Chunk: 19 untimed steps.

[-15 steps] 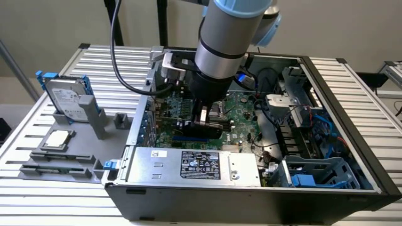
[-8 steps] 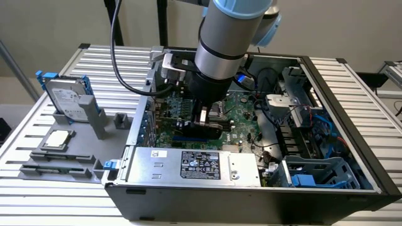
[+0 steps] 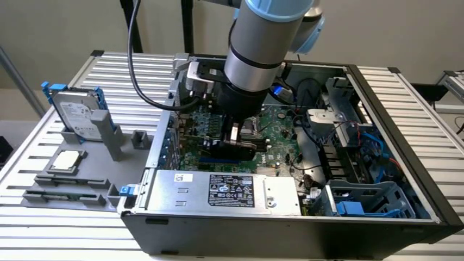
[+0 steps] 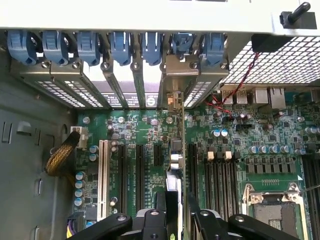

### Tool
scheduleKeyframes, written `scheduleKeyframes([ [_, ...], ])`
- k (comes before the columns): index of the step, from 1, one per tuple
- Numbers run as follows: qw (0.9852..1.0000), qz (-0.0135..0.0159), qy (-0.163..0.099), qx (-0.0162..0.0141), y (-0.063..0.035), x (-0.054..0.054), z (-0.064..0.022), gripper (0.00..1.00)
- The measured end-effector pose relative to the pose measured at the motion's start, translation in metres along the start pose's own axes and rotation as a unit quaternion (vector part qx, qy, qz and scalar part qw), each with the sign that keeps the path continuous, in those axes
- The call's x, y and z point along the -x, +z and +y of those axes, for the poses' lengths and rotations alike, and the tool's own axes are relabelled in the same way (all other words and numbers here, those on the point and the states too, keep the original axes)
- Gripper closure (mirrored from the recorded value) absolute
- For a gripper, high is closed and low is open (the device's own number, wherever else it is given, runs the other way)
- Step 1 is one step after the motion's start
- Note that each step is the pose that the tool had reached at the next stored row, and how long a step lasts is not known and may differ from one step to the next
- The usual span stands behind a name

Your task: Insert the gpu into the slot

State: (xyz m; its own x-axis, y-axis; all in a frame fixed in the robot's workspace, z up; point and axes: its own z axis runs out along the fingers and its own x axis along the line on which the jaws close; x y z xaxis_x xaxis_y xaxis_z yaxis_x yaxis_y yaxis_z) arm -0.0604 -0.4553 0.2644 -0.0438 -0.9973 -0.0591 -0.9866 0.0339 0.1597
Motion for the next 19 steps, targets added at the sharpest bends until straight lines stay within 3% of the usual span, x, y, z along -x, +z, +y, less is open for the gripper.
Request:
scheduleKeyframes([
  [6, 1.0, 0.0031, -0.007, 0.0004, 0.0013, 0.0002, 0.0006, 0.74],
  [14, 0.9999, 0.0042, -0.014, 0.0007, 0.0017, 0.0017, 0.0007, 0.74],
  [19, 0.9999, 0.0043, -0.016, -0.0027, 0.0018, 0.0018, 0.0007, 0.74],
])
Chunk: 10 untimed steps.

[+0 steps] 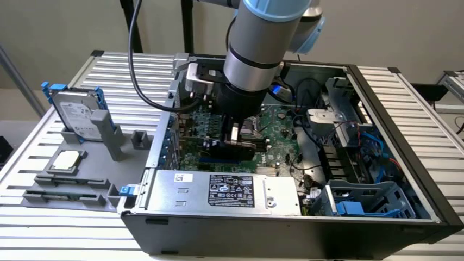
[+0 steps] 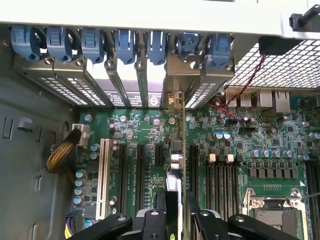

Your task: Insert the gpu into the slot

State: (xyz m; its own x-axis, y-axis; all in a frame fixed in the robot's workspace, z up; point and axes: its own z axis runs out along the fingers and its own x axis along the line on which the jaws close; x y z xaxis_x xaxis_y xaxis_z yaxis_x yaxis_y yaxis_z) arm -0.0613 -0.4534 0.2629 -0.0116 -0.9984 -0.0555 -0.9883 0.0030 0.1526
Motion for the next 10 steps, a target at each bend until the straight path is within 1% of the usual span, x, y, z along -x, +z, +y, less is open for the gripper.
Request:
scheduleKeyframes([
  [2, 1.0, 0.0001, 0.0, -0.0013, 0.0, 0.0, 0.0, 0.74],
  [10, 1.0, 0.0002, 0.0, -0.0013, 0.0017, -0.0001, 0.0003, 0.74],
])
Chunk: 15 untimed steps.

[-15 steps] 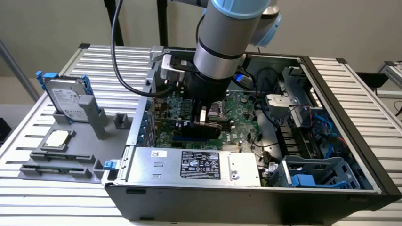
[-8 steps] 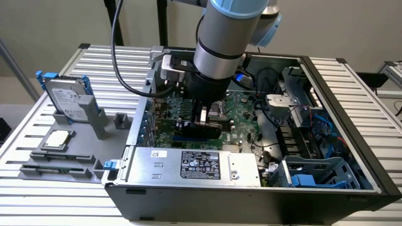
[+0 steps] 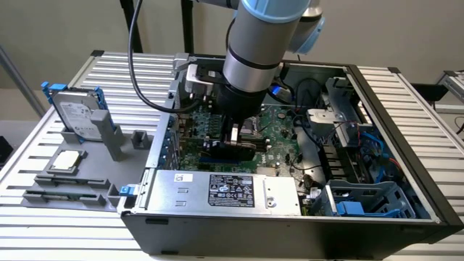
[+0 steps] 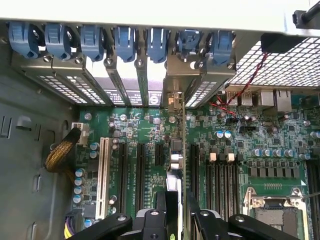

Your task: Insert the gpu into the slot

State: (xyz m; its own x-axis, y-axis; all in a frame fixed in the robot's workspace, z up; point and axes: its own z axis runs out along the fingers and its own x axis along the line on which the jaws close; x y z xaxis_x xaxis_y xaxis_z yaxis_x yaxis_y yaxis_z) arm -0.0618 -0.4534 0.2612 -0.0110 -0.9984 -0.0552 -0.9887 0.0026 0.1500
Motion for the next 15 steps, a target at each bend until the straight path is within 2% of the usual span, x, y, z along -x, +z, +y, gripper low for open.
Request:
scheduleKeyframes([
  [15, 1.0, -0.0007, 0.004, -0.0002, 0.0007, 0.0004, 0.0005, 0.74],
])
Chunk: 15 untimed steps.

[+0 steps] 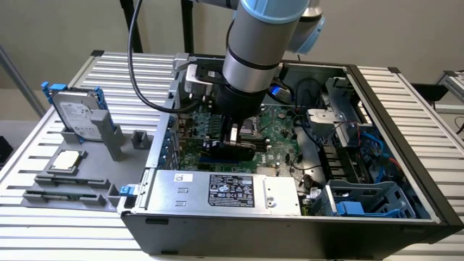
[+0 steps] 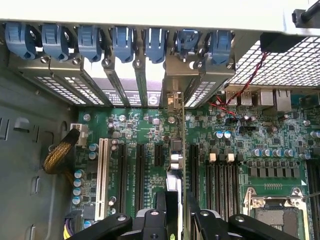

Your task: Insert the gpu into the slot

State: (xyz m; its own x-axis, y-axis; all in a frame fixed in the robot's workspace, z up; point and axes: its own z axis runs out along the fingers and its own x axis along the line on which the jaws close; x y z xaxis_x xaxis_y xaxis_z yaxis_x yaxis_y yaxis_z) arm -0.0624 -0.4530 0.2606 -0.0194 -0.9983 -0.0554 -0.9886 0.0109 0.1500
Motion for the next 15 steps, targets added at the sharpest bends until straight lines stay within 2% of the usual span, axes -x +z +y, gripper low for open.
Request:
scheduleKeyframes([
  [15, 1.0, -0.0003, 0.003, -0.0001, 0.0058, -0.0003, -0.0002, 0.74],
])
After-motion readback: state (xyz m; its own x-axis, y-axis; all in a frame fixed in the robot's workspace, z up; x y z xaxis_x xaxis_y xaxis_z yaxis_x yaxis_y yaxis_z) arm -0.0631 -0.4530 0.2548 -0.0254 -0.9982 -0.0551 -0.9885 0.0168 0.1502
